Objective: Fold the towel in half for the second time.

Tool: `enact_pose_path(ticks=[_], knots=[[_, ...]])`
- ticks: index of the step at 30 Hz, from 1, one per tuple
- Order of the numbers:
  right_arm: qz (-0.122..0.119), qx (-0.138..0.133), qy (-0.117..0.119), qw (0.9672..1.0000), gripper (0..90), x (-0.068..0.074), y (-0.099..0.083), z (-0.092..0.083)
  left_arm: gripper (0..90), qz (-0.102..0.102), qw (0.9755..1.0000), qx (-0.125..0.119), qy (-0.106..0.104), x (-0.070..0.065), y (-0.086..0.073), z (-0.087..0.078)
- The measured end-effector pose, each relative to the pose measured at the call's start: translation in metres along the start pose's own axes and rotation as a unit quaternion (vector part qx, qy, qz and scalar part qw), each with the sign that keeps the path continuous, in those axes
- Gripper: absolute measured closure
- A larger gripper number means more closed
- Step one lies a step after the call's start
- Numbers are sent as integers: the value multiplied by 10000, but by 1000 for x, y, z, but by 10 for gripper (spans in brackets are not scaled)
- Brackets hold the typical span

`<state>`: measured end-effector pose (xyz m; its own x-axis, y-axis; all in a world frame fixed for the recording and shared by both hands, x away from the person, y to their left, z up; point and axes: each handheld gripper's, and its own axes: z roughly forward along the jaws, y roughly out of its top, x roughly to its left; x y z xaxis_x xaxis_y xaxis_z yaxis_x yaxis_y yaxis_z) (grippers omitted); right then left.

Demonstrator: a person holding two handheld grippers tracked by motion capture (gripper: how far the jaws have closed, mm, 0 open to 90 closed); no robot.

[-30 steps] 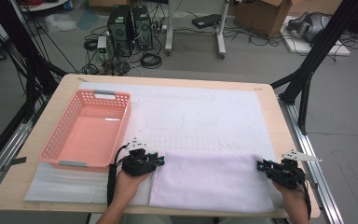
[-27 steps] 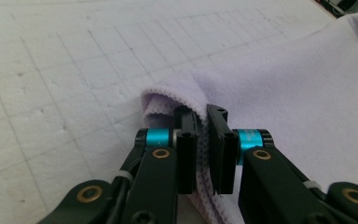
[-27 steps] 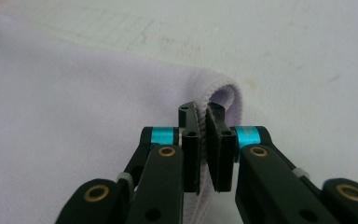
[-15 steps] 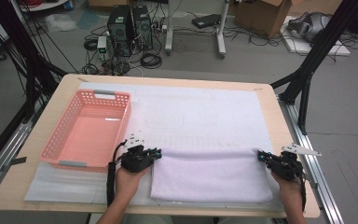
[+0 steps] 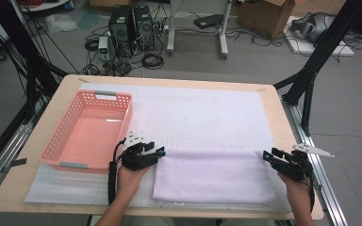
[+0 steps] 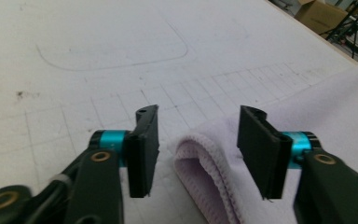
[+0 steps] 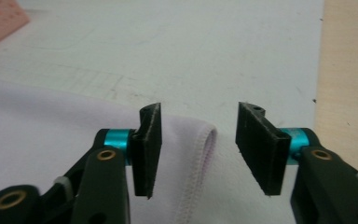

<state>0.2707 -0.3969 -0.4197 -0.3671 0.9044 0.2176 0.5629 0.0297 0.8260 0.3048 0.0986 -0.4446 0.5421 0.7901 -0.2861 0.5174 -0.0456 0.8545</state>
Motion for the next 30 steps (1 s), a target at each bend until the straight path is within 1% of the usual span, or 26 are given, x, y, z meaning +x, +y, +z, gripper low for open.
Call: enact_pose_path(ticks=[1, 2, 3, 4, 5, 6, 8, 9, 10, 11, 12, 13, 14, 15, 16, 17, 18, 20, 22, 24, 27, 28, 29, 30], knots=[[-36, 38, 43, 10000, 460, 0, 1, 0, 440, 10, 10000, -16, 13, 0, 0, 3], [-126, 67, 38, 9999, 440, 0, 2, 2, 427, -4, 10000, 8, 10, 1, 0, 6], [-182, 154, 71, 9997, 425, 0, 2, 6, 417, 6, 10000, 63, 2, 2, 0, 10], [-261, 274, 84, 9992, 412, -1, 2, 12, 412, -25, 9999, 138, -5, 3, -1, 13], [-350, 392, 56, 9986, 405, -1, 1, 18, 416, -75, 9996, 270, -6, 4, 0, 16], [-436, 519, 63, 9977, 399, -2, 1, 24, 423, -54, 9992, 393, -72, 4, 2, 18], [-517, 731, 46, 9960, 380, -4, 1, 36, 420, 152, 9987, 468, -103, 2, 3, 21], [-545, 850, 59, 9949, 380, -5, 0, 41, 422, 209, 9982, 538, -162, 1, 4, 23], [-581, 976, 93, 9935, 391, -5, -1, 46, 429, 276, 9971, 675, -197, 0, 4, 26], [-644, 984, 105, 9930, 403, -5, -2, 48, 434, 325, 9962, 785, -209, -2, 4, 28], [-666, 946, 150, 9932, 456, -5, -2, 47, 462, 393, 9953, 864, -207, -3, 4, 30], [-648, 915, 225, 9934, 493, -5, -3, 47, 505, 414, 9952, 872, -169, -4, 4, 30], [-648, 906, 269, 9934, 554, -6, -4, 46, 580, 417, 9950, 885, -220, -3, 4, 30], [-615, 902, 358, 9934, 641, -6, -4, 45, 694, 405, 9950, 865, -279, -3, 4, 30], [-546, 892, 526, 9931, 735, -6, -5, 44, 762, 395, 9953, 849, -232, -4, 4, 29], [-586, 870, 494, 9933, 766, -6, -5, 43, 787, 397, 9959, 803, -133, -5, 5, 28], [-601, 798, 419, 9941, 796, -5, -5, 41, 801, 350, 9968, 709, -71, -7, 6, 28], [-643, 592, 265, 9958, 804, -3, -4, 38, 808, 406, 9982, 437, 40, -8, 9, 25], [-646, 376, 109, 9971, 805, -2, 0, 36, 809, 337, 9993, 128, 121, -8, 14, 23], [-623, 220, 49, 9978, 805, -3, 6, 37, 808, 381, 9991, 59, 159, -6, 21, 26], [-709, 171, -132, 9973, 803, -3, 17, 45, 807, 445, 9986, -116, 258, -2, 33, 32], [-693, 145, -194, 9973, 803, -3, 20, 48, 807, 433, 9986, -148, 264, -1, 37, 35], [-665, 146, -237, 9974, 801, -4, 23, 51, 806, 465, 9984, -123, 305, 2, 41, 38], [-621, 125, -258, 9977, 800, -5, 27, 55, 805, 428, 9985, -104, 320, 4, 44, 41]])
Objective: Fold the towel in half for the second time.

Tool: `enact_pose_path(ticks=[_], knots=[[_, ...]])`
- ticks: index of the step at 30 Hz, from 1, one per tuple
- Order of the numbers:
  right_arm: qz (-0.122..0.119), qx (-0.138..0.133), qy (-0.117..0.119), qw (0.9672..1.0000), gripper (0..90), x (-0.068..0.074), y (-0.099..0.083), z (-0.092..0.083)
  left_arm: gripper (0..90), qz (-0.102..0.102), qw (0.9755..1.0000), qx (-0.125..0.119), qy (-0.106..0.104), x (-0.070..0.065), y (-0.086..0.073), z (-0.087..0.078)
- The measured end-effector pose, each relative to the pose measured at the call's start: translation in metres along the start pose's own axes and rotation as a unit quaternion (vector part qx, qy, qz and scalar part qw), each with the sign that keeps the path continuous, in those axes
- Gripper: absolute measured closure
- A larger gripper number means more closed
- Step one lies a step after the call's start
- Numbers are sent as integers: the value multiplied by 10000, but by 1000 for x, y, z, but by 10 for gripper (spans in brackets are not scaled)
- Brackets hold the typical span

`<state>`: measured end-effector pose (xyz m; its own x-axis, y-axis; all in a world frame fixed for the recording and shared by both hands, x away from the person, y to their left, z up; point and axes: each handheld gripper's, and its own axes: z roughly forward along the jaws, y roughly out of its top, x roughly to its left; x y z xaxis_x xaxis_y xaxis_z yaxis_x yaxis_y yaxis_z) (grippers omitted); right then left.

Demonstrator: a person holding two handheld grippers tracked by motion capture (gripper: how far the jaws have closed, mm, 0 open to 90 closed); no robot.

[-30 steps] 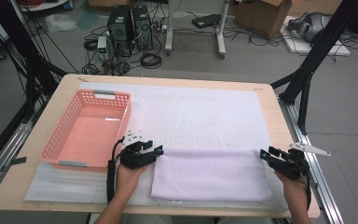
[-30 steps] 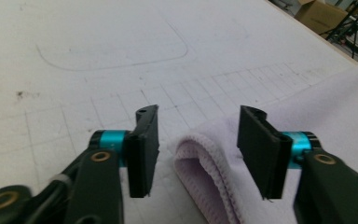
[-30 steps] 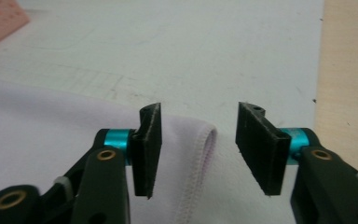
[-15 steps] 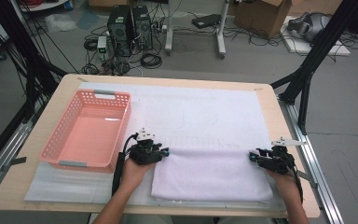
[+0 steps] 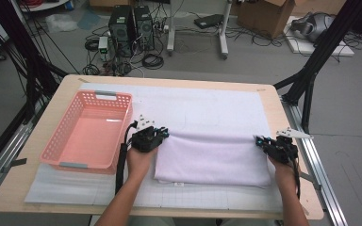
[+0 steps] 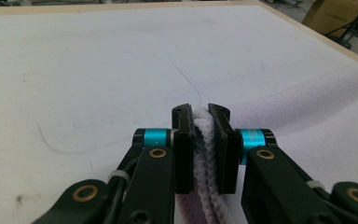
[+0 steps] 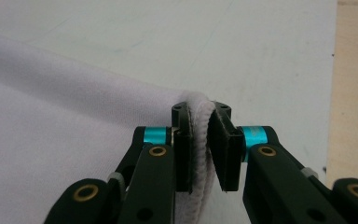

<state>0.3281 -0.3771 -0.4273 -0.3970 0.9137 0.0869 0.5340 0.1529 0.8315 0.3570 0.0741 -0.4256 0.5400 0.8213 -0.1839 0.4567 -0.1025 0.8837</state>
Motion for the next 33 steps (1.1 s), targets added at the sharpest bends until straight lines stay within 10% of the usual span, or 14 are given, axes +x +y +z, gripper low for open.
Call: enact_pose_path(ticks=[6, 10, 15, 23, 33], knots=[[83, -37, -170, 9998, 791, -2, 12, 14, 782, -56, 9999, 22, 141, 7, 3, 13], [186, 90, -295, 9994, 601, -1, 12, 18, 507, -59, 9999, 136, -43, 5, -1, 12], [231, -59, -317, 9992, 471, 2, 11, 4, 472, -148, 9993, 145, -324, 1, -6, -1], [119, -107, 243, 9996, 630, 11, -5, -23, 566, 292, 9973, 224, -634, -20, -21, -22], [-422, 512, 904, 9937, 721, 33, -38, -45, 636, 209, 9957, 647, -634, -24, -55, -44]])
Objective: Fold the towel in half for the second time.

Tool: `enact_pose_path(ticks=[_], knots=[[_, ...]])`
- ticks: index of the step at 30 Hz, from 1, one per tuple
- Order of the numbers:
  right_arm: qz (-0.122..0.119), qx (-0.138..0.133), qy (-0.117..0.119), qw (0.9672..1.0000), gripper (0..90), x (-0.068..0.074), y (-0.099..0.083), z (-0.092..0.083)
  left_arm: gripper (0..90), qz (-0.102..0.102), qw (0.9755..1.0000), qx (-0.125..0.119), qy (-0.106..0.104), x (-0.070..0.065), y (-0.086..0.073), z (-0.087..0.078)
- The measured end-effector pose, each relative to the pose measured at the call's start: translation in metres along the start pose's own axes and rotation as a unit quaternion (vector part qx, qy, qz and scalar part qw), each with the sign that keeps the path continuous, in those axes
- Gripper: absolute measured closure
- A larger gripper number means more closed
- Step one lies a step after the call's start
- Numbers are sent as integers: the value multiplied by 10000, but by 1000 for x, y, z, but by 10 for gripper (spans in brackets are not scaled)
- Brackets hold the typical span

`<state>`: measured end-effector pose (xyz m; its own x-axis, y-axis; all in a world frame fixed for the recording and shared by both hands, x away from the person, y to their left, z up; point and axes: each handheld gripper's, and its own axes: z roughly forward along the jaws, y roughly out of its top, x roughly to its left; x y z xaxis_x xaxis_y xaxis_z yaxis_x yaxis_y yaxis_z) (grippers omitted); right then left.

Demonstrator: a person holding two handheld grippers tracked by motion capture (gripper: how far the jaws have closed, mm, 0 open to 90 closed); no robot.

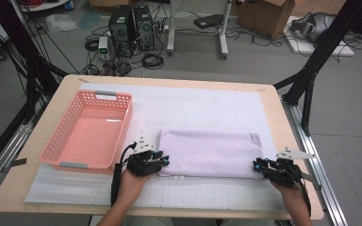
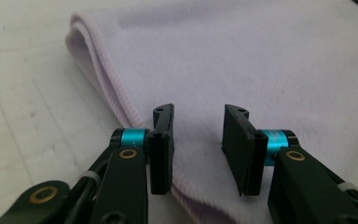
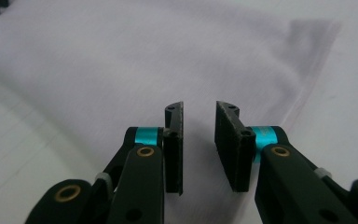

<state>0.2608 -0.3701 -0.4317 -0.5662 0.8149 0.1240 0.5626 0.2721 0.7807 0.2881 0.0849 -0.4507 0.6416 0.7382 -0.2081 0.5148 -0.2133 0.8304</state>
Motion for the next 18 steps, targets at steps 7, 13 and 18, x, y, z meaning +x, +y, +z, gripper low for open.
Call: enact_pose_path(ticks=[7, 13, 18], knots=[[-246, 202, -124, 9994, 739, 5, -27, -14, 698, 181, 9998, 120, 14, -10, -10, -12], [-214, 100, -363, 9991, 678, 7, -30, -29, 721, 125, 9999, -1, 109, -11, -14, -24], [162, -624, -394, 9971, 503, 5, -28, -45, 497, 16, 9974, -714, 80, -11, -12, -38]])
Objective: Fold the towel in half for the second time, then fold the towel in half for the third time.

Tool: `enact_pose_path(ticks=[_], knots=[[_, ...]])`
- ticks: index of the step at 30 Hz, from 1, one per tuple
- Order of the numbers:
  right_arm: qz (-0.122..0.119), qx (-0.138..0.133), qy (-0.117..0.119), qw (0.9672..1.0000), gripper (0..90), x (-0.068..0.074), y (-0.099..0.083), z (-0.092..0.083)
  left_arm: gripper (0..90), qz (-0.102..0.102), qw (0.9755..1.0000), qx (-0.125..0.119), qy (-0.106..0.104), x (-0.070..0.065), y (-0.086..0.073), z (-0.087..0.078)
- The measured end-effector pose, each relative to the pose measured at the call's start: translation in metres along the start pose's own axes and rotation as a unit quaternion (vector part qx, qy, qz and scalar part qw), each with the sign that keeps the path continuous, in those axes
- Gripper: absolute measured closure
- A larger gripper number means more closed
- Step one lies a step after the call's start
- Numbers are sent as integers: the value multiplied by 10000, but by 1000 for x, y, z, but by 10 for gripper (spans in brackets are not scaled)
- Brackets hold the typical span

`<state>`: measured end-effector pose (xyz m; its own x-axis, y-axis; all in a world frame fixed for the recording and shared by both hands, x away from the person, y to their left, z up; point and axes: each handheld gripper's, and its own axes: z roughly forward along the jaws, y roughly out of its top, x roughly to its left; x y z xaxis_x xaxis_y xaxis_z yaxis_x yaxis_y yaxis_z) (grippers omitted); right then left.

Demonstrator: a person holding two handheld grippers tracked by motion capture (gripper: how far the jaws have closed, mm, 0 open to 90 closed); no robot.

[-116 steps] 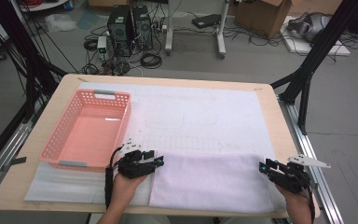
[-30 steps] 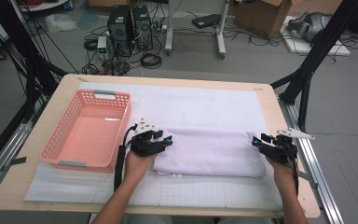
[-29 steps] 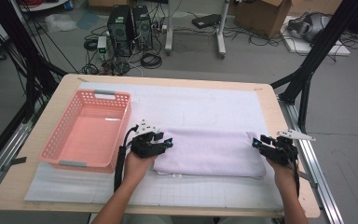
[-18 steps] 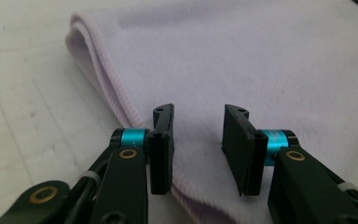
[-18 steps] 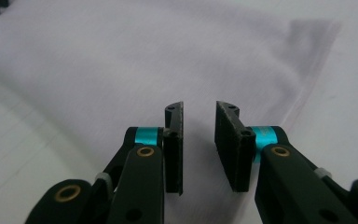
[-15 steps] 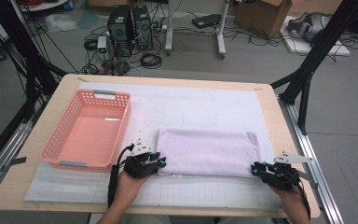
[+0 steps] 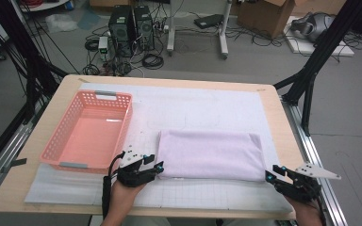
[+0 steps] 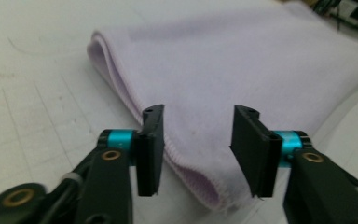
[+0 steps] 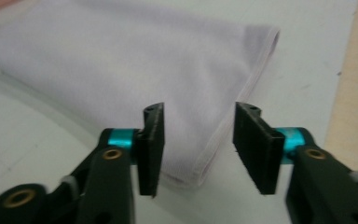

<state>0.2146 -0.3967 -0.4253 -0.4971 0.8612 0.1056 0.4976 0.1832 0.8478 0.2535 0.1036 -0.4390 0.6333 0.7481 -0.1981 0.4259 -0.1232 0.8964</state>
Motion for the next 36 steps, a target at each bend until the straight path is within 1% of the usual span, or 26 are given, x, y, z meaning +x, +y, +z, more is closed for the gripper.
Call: enact_pose_path(ticks=[1, 2, 3, 5, 6, 7, 8, 9, 10, 11, 12, 13, 15, 16, 21, 23, 26, 29, 32, 33, 35, 36], knots=[[19, -84, -35, 10000, 459, 0, 1, -2, 448, -8, 9999, -120, -35, -1, 0, -2], [34, -141, -56, 9999, 436, 1, 1, -3, 418, -36, 9997, -225, -79, -1, 1, -3], [28, -169, -58, 9998, 413, 2, 2, -4, 389, -46, 9996, -269, -115, -2, 2, -4], [-50, -207, -82, 9997, 366, 3, 2, -4, 367, -65, 9994, -310, -153, -2, 2, -5], [-127, -222, -115, 9996, 334, 4, 2, -5, 327, -83, 9991, -395, -123, -3, 4, -8], [-129, -242, -120, 9996, 301, 4, 3, -4, 298, -83, 9991, -395, -123, -3, 4, -8], [-126, -255, -132, 9995, 259, 5, 3, -4, 242, -55, 9989, -457, 20, -4, 5, -10], [-121, -267, -173, 9994, 228, 5, 4, -4, 207, -17, 9987, -505, 108, -4, 6, -11], [-142, -309, -210, 9992, 208, 6, 4, -3, 194, 10, 9982, -580, 126, -4, 6, -12], [-157, -324, -216, 9991, 208, 6, 5, -4, 197, -1, 9978, -653, 83, -3, 7, -13], [-157, -355, -231, 9990, 208, 6, 6, -4, 197, -1, 9978, -653, 83, -3, 7, -13], [-174, -402, -261, 9987, 206, 6, 6, -4, 197, -20, 9970, -764, 97, -2, 7, -15], [-174, -400, -259, 9987, 203, 6, 7, -4, 198, 1, 9970, -764, 99, -1, 7, -15], [-182, -398, -284, 9986, 199, 5, 7, -3, 203, 29, 9975, -702, 108, -1, 7, -14], [-192, -364, -290, 9987, 195, 5, 6, -1, 219, 101, 9976, -678, 112, -2, 6, -15], [-193, -395, -290, 9986, 195, 5, 7, 0, 223, 74, 9977, -665, 91, -2, 6, -15], [-204, -326, -284, 9989, 195, 6, 6, 1, 227, 40, 9979, -639, 100, -1, 5, -14], [-213, -341, -284, 9988, 195, 6, 6, 2, 236, 48, 9980, -630, 64, 0, 5, -13], [-217, -334, -278, 9988, 195, 7, 7, 3, 237, 6, 9982, -605, 52, 0, 5, -12], [-244, -314, -278, 9988, 195, 8, 7, 4, 237, -62, 9985, -547, 30, 1, 4, -11], [-280, -281, -282, 9988, 195, 9, 6, 5, 239, -110, 9989, -457, 32, 3, 3, -8], [-279, -262, -276, 9989, 195, 8, 6, 6, 241, -110, 9989, -457, 32, 3, 3, -8]])
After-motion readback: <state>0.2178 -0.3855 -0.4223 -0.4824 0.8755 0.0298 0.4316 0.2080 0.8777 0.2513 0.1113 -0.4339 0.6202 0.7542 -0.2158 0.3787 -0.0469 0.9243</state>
